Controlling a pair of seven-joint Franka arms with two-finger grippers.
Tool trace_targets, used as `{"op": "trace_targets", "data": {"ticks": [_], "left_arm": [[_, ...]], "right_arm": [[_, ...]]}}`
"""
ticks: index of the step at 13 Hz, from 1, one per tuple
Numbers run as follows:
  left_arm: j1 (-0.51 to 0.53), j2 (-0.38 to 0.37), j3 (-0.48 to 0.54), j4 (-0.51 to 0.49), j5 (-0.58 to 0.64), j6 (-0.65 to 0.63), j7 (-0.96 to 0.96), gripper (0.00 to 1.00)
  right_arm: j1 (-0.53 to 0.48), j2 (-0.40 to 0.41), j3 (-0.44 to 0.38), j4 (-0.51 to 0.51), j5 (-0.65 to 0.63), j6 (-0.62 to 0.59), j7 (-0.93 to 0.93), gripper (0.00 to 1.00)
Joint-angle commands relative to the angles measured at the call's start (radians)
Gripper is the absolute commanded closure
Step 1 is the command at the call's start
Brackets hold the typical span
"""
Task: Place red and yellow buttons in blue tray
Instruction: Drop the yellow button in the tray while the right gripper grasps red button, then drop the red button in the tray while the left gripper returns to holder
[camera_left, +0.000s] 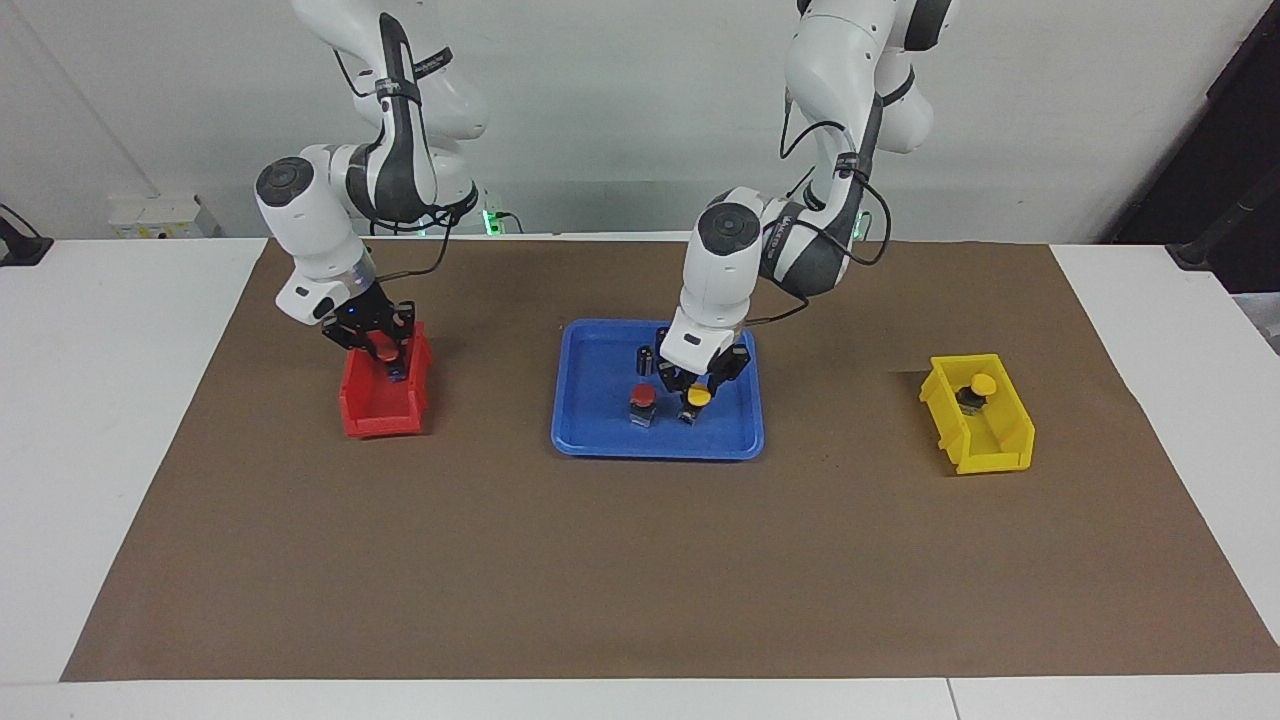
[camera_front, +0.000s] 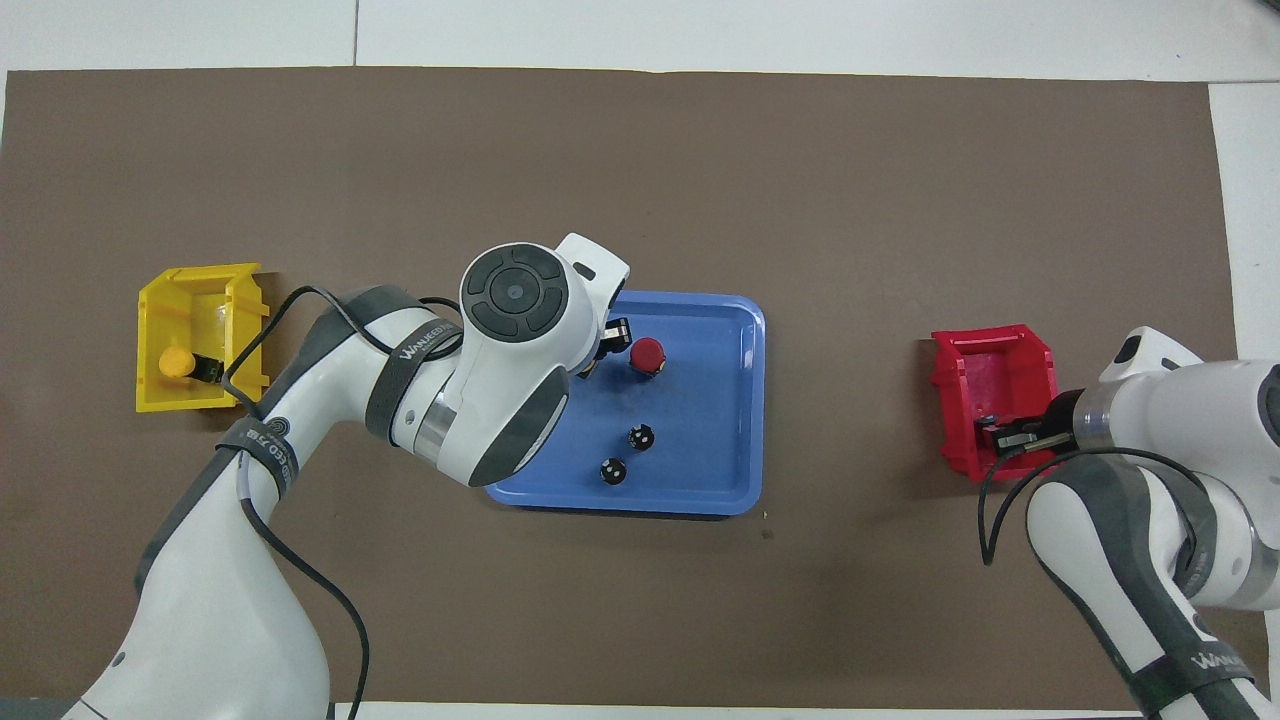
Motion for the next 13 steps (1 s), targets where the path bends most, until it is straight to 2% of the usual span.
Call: {"op": "trace_targets", "data": {"ticks": [1,2,4,6,7,9,11,13], "left_arm": [[0.027,-0.062,0.031,0.099,-0.005,-0.221,0.028,0.01],[0.086,-0.102,0.050,0.101,0.005,-0.283,0.123,0.01],[0.238,-0.148,0.062,0.098,0.018,-0.369,0.360,0.01],[0.416,-0.150,0.062,0.095,0.018,-0.383,0.580,0.01],[0.477,-0.150,0.064,0.081,0.019,-0.371,0.693,0.01],[0.582,-0.171,0.062,0.021,0.029,-0.319,0.792,0.05],[0.650,-0.219,0.062,-0.119,0.029,-0.143,0.901,0.21],[0.693,-0.250,0.061,-0.201,0.029,-0.054,0.955,0.25]], "right_arm": [[-0.002,0.061,0.007,0.234,0.007,-0.221,-0.005,0.66],[0.010,0.089,0.017,0.321,-0.005,-0.295,0.060,0.66],[0.160,0.162,0.019,0.495,-0.051,-0.396,0.276,0.66],[0.332,0.224,0.019,0.595,-0.096,-0.371,0.552,0.66],[0.398,0.258,0.019,0.612,-0.096,-0.307,0.681,0.66],[0.482,0.334,0.019,0.615,-0.085,-0.162,0.799,0.66],[0.511,0.370,0.019,0.592,-0.087,-0.093,0.841,0.66],[0.544,0.391,0.019,0.556,-0.087,-0.040,0.851,0.66]]}}
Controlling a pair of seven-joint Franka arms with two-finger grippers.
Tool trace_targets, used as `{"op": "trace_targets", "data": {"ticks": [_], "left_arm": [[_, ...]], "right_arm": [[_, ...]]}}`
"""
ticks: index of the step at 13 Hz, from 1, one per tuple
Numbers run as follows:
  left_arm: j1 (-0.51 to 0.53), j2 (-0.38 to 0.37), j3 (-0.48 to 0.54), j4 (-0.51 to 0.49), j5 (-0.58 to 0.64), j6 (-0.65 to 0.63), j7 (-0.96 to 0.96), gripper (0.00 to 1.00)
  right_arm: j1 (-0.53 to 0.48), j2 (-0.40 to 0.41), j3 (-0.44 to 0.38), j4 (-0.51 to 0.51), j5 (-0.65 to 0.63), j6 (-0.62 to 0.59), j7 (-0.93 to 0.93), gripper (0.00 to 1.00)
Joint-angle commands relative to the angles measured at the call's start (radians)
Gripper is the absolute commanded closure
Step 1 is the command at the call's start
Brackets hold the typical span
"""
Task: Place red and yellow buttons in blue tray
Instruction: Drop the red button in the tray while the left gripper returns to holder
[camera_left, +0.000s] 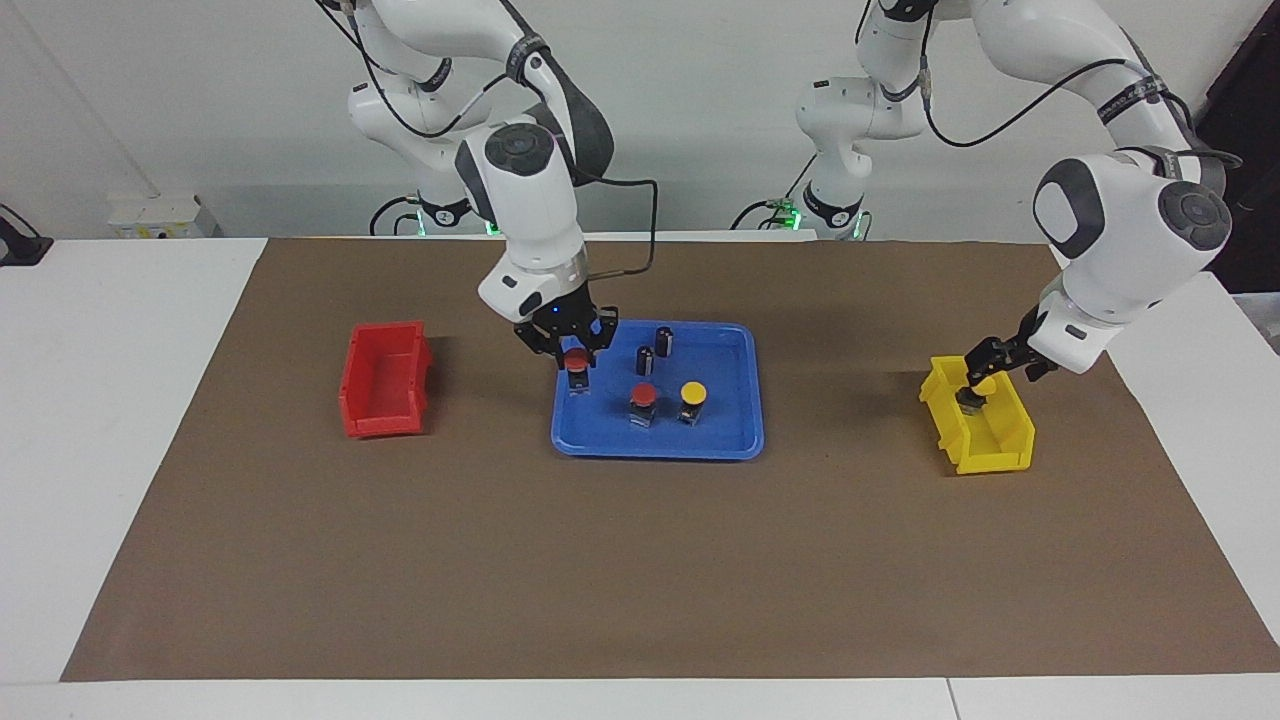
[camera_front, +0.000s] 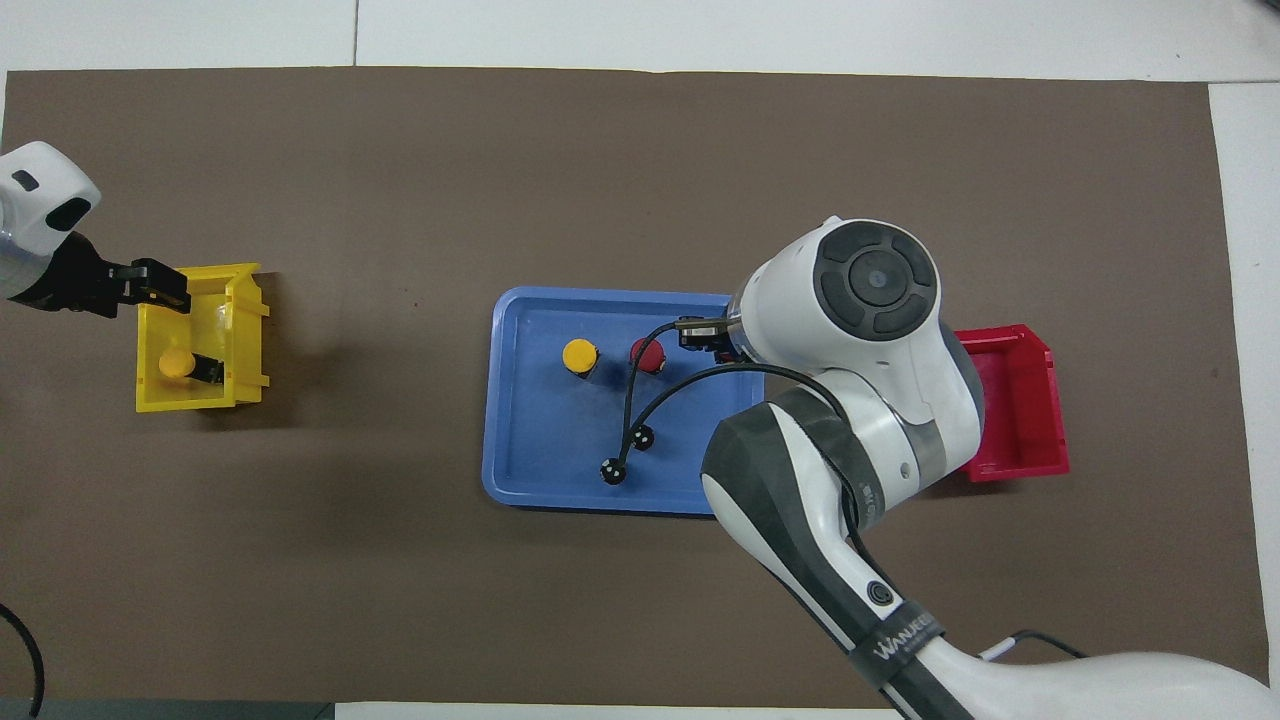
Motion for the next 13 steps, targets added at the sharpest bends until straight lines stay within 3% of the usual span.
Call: {"op": "trace_targets", "data": {"ticks": [1,7,8,10,12,13], "left_arm": [[0.032,-0.083,-0.015,-0.137,0.011,0.091,0.050,0.27],[0.032,-0.133,-0.015,-0.280,0.011,0.206,0.055,0.30],[0.032,-0.126,-0.015,-0.281,0.011,0.212,0.056,0.30],[0.034,-0.118,-0.015,-0.286,0.011,0.218,0.058,0.30],[0.034,-0.118,-0.015,-0.344,0.011,0.301,0.056,0.30],[0.034,-0.118,-0.015,-0.361,0.011,0.332,0.052,0.36]], "right_arm": [[0.015,0.023,-0.004,-0.035,-0.007,0.075,0.028,0.65],[0.015,0.037,-0.004,-0.093,-0.016,0.117,0.025,0.61],[0.013,0.037,-0.004,-0.098,-0.016,0.122,0.025,0.49],[0.015,0.037,-0.004,-0.087,-0.019,0.103,0.028,0.01],[0.000,0.023,-0.013,-0.038,-0.021,0.053,0.021,0.00],[-0.029,0.009,-0.016,0.021,-0.021,-0.032,0.016,0.00]]}}
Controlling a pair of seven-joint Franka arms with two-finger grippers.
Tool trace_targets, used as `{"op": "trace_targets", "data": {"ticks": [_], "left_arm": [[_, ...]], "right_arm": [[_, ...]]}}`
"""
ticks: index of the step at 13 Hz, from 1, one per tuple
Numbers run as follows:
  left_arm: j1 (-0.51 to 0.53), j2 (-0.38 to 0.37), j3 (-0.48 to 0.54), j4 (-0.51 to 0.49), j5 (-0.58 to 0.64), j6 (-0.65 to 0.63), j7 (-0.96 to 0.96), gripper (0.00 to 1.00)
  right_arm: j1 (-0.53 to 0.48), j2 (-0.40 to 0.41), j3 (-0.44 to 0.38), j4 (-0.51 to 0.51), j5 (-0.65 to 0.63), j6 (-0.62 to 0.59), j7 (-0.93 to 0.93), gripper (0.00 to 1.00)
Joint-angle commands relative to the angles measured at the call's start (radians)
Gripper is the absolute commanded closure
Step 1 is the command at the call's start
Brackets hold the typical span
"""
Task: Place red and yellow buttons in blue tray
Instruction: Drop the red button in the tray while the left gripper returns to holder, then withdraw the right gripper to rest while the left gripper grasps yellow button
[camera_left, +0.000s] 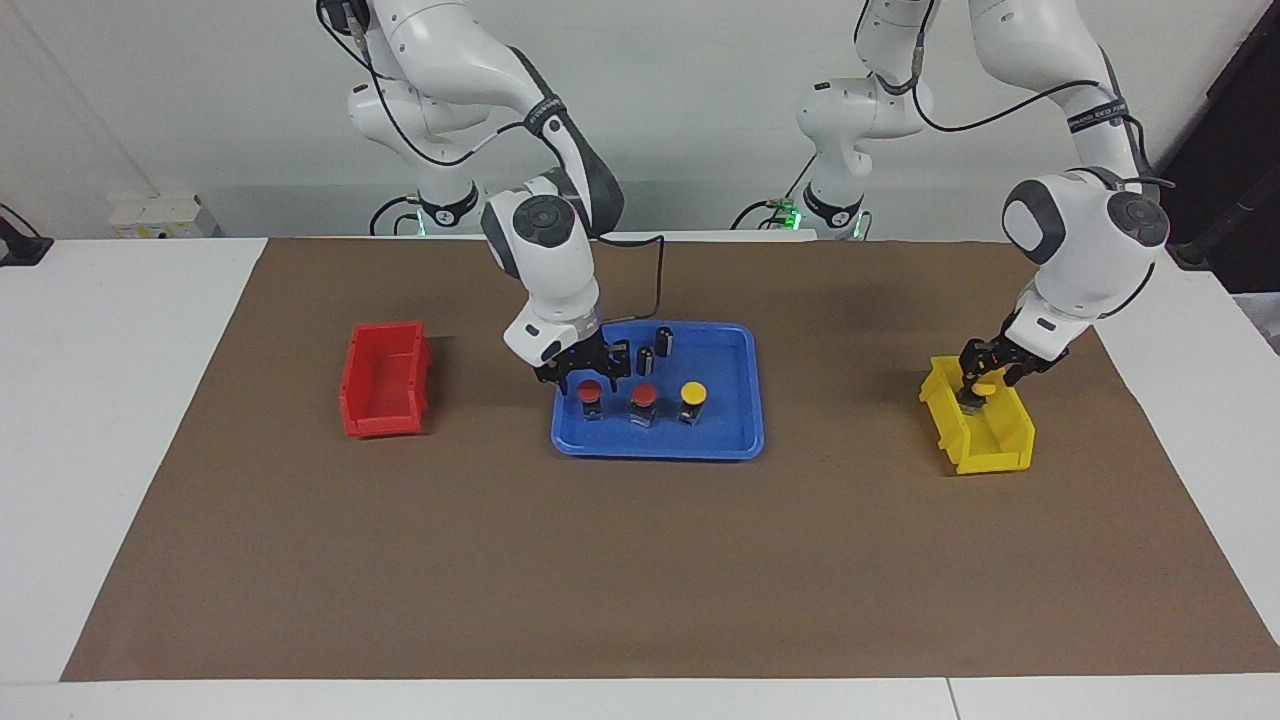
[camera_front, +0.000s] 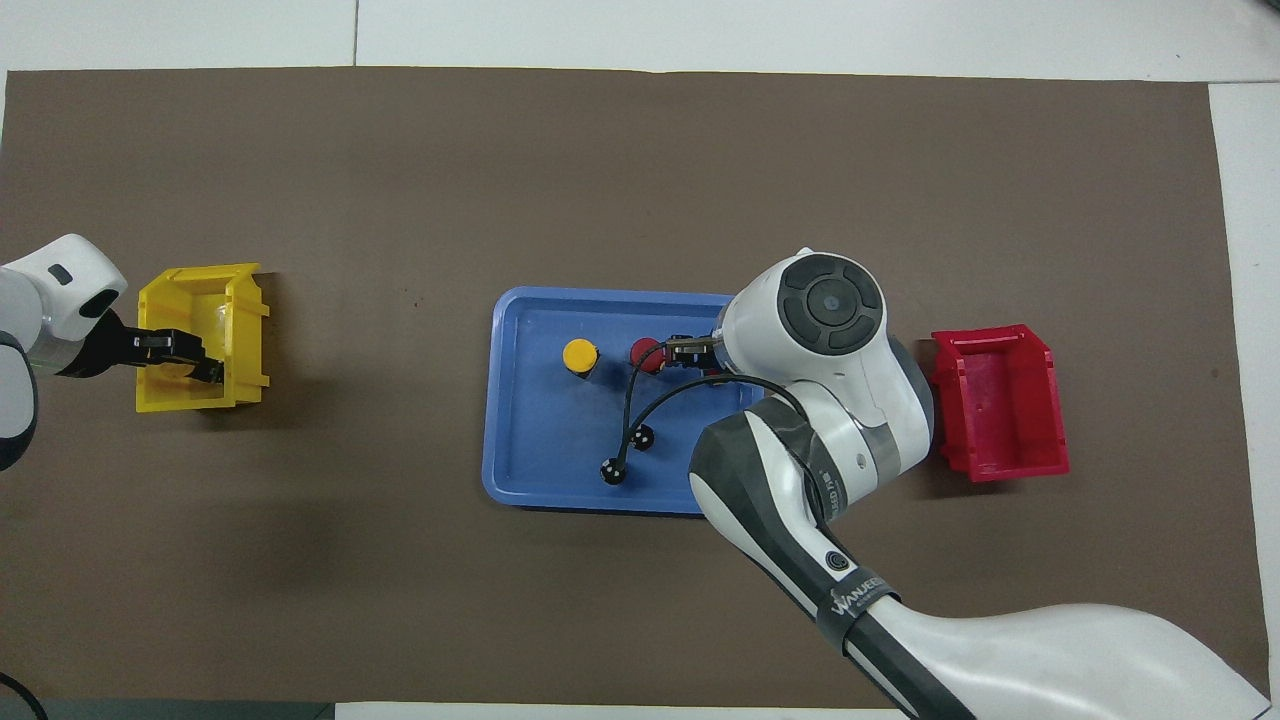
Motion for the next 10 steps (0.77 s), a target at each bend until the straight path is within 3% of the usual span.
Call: {"op": "trace_targets", "data": {"ticks": [1,2,4,7,8,10], "left_arm": [[0.009,-0.025,-0.008,-0.070,0.011,0.080,0.002,0.71],[0.012,-0.024,-0.008,-0.064,0.011,0.077,0.002,0.98],[0.024,-0.012,-0.008,0.009,0.011,0.012,-0.006,0.99],[0.009,0.031,-0.008,0.337,0.013,-0.362,-0.064,0.99],[-0.014,0.030,-0.014,0.405,0.011,-0.437,-0.110,0.99],[-0.153,0.019,-0.020,0.407,0.010,-0.449,-0.308,0.99]], "right_arm": [[-0.080,-0.047,-0.004,0.128,-0.013,-0.190,0.008,0.00],[-0.114,-0.073,-0.004,0.168,-0.018,-0.266,0.007,0.00],[-0.177,-0.119,-0.004,0.229,-0.026,-0.416,-0.037,0.00],[-0.295,-0.233,-0.004,0.242,-0.024,-0.559,-0.194,0.00],[-0.331,-0.253,-0.005,0.249,-0.024,-0.594,-0.244,0.00],[-0.383,-0.259,-0.010,0.312,-0.027,-0.679,-0.320,0.00]]}}
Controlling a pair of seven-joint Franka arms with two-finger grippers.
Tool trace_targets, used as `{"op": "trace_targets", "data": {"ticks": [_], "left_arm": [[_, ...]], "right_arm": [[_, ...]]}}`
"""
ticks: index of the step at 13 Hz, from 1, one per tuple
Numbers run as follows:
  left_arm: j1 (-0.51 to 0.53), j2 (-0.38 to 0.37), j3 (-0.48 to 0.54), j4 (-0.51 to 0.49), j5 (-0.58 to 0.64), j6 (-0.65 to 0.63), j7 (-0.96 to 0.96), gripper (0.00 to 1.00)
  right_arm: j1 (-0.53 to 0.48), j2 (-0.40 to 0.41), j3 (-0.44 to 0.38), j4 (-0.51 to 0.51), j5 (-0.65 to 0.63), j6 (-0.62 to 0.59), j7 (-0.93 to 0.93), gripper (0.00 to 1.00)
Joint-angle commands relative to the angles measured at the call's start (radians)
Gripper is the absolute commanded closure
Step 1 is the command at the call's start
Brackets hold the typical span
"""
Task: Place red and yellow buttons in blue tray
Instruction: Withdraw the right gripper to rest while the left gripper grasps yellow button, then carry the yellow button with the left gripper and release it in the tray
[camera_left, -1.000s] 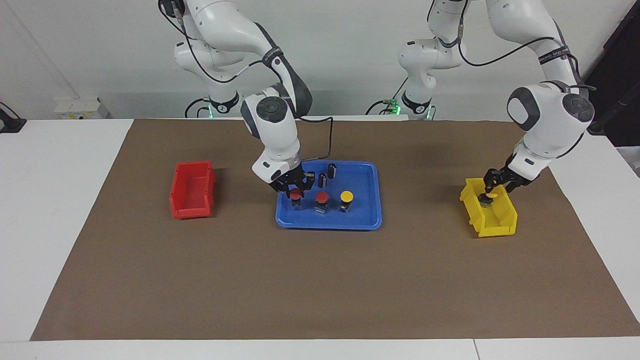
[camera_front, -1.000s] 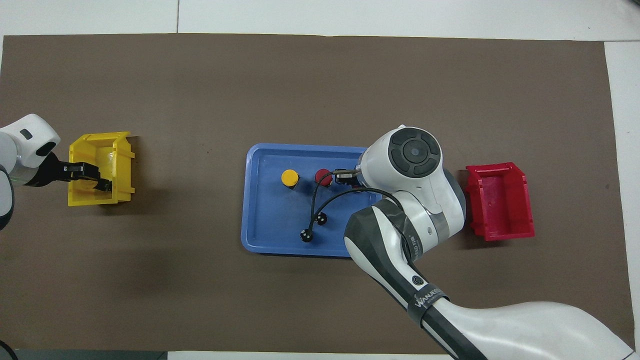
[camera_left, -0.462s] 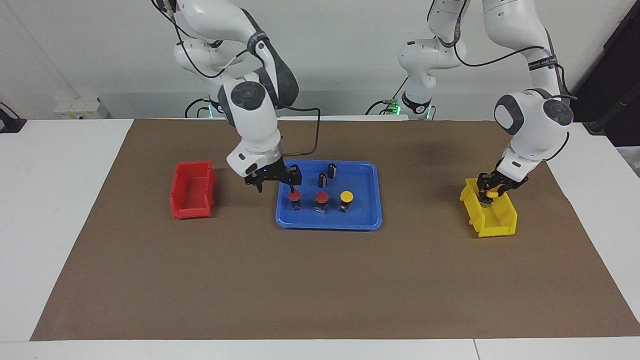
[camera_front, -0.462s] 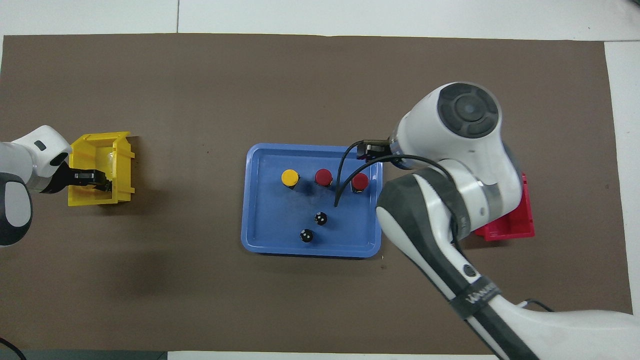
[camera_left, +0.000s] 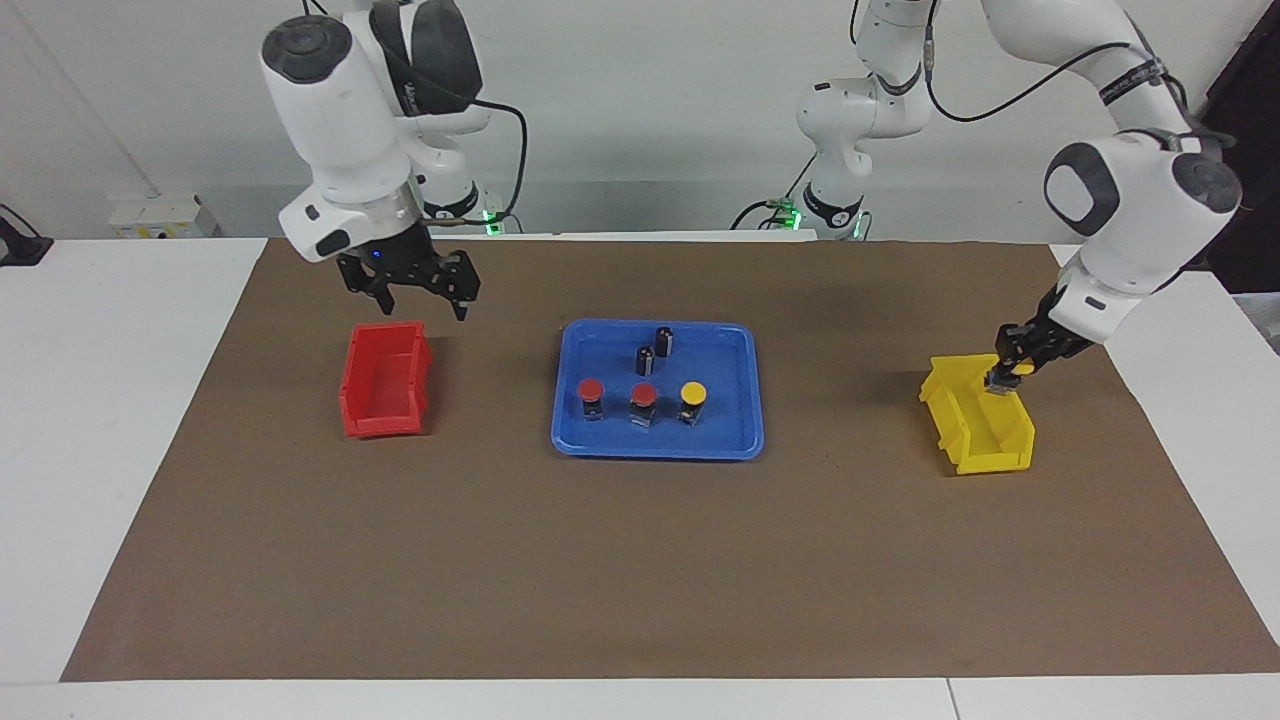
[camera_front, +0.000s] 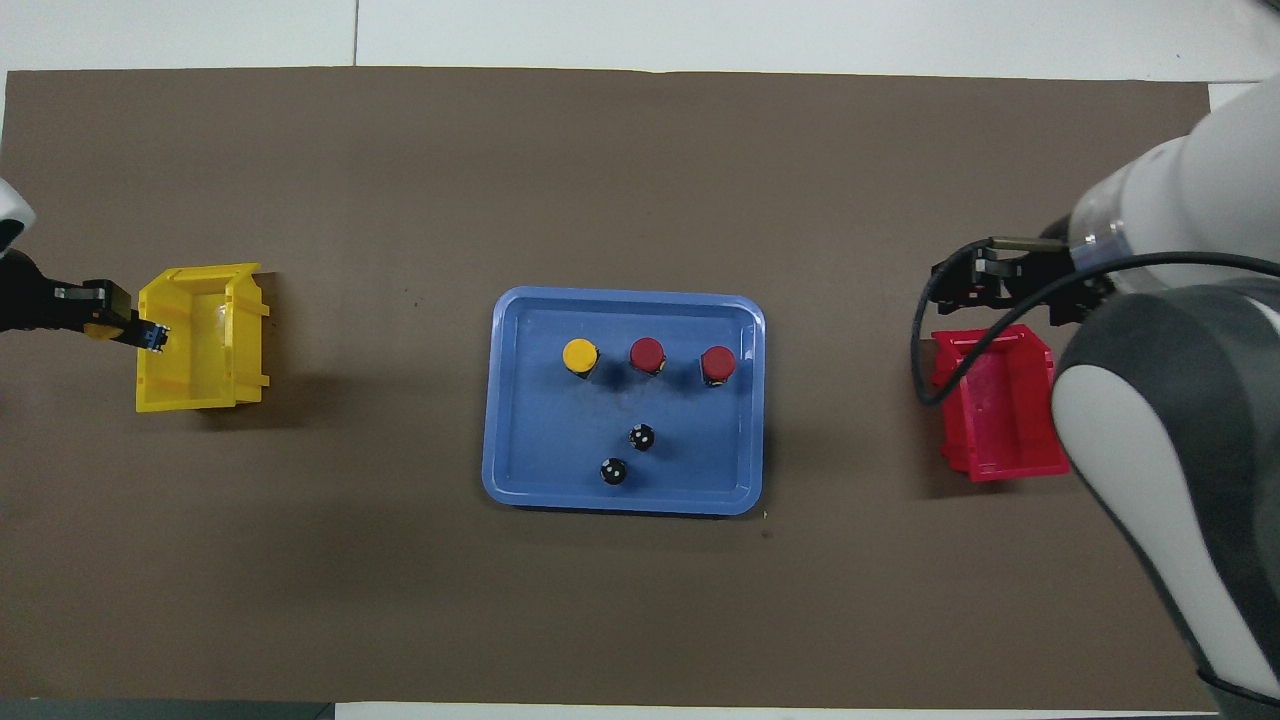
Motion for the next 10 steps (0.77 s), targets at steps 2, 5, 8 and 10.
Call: {"op": "trace_targets", "data": {"ticks": [2,5,8,10], "left_arm": [[-0.255,-0.002,-0.007,-0.039,0.006,0.018,-0.335,0.99],[-0.453,0.016,-0.009,-0.131,-0.005,0.179,-0.535,0.99],[-0.558,0.087,-0.009,-0.139,-0.043,0.283,-0.632,0.99],[-0.593,0.131,-0.009,-0.139,-0.043,0.345,-0.678,0.99]], "right_arm": [[-0.097,0.003,-0.010,0.111,-0.009,-0.120,-0.154,0.00],[-0.102,-0.002,-0.018,0.107,-0.026,-0.130,-0.204,0.00],[-0.101,-0.026,-0.017,0.092,-0.026,-0.130,-0.202,0.00],[-0.108,-0.026,-0.018,0.087,-0.024,-0.127,-0.229,0.00]]}}
